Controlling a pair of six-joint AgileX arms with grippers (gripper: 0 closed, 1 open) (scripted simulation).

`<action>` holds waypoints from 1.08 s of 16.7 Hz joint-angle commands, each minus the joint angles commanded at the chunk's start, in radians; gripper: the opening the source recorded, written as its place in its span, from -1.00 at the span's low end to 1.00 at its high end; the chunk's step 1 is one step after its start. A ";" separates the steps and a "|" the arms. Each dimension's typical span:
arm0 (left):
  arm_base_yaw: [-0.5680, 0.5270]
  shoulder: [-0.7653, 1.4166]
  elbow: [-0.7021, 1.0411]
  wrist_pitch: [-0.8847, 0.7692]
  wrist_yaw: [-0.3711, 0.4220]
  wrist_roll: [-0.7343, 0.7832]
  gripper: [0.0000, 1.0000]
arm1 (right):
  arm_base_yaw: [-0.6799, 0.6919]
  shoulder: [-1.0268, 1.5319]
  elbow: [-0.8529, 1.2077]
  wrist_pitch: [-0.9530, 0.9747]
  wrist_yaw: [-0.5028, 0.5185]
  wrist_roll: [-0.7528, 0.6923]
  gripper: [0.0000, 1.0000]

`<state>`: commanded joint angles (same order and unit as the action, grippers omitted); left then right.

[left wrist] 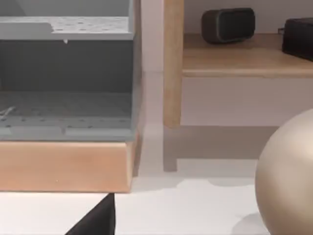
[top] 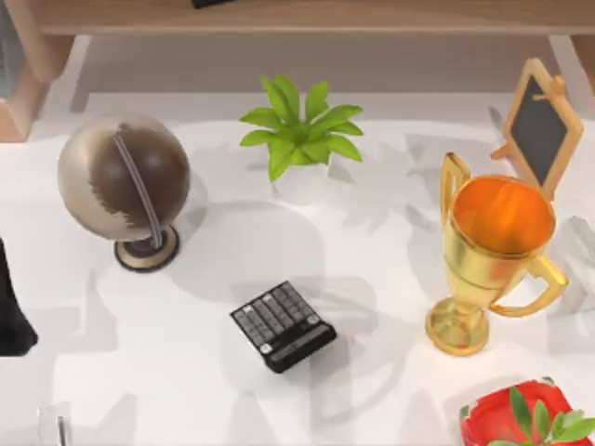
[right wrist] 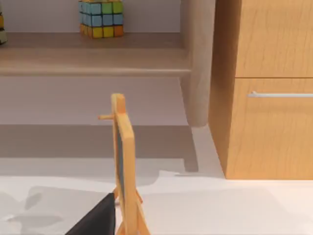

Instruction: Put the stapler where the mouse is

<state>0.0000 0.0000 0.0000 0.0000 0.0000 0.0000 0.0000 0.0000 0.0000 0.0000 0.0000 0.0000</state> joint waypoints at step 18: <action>-0.302 0.987 0.516 -0.870 0.002 -0.541 1.00 | 0.000 0.000 0.000 0.000 0.000 0.000 1.00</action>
<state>-0.3018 0.9871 0.5161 -0.8704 0.0016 -0.5410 0.0000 0.0000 0.0000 0.0000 0.0000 0.0000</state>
